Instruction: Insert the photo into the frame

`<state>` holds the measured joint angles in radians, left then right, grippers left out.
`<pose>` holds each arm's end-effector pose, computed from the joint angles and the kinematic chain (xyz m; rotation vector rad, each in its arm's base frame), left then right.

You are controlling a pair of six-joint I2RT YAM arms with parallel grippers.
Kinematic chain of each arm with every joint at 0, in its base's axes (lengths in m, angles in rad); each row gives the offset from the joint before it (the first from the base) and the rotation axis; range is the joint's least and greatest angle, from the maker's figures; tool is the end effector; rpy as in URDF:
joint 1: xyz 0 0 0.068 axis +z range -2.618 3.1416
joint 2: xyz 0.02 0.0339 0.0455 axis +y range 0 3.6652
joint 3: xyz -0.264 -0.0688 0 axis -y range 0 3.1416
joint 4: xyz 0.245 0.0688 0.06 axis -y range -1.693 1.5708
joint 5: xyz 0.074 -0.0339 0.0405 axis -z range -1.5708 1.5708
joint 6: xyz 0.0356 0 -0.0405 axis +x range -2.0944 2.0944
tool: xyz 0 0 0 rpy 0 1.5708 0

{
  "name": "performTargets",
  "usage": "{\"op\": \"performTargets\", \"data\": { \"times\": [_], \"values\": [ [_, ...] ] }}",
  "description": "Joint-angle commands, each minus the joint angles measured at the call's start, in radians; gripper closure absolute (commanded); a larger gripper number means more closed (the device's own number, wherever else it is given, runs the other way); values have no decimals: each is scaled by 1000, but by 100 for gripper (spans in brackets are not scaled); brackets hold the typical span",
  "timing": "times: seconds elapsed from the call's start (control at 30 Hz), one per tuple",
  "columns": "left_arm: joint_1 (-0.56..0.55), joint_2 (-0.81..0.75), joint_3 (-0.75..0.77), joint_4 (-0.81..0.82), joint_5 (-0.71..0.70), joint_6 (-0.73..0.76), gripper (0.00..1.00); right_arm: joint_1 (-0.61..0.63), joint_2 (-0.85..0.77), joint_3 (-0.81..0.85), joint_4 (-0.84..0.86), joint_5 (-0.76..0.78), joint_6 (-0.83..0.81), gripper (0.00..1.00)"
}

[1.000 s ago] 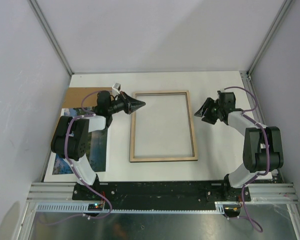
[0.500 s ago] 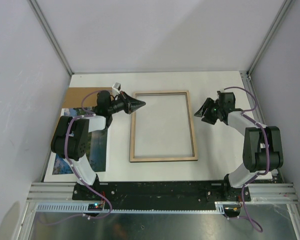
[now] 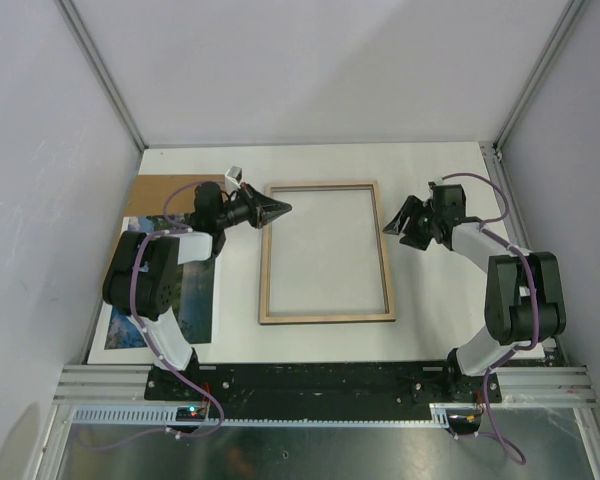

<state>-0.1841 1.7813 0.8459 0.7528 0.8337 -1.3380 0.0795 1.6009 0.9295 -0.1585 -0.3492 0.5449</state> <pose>0.3542 -0.0928 0.1923 -0.4626 2.0318 -1.7492 0.3276 0.0383 0.1927 0.4016 2.4222 0.7034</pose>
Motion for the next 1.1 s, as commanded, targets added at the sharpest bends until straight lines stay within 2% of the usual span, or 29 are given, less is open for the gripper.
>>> {"op": "performTargets", "data": {
  "times": [0.0,0.73,1.07],
  "values": [
    [-8,3,-3,67,10,-26,100,11,10,-7,30,-20,-17,34],
    [-9,49,-12,135,7,-45,100,14,14,-46,109,-79,19,24],
    [-8,94,13,169,11,-59,100,20,31,-55,131,-100,30,23]
  ]
}}
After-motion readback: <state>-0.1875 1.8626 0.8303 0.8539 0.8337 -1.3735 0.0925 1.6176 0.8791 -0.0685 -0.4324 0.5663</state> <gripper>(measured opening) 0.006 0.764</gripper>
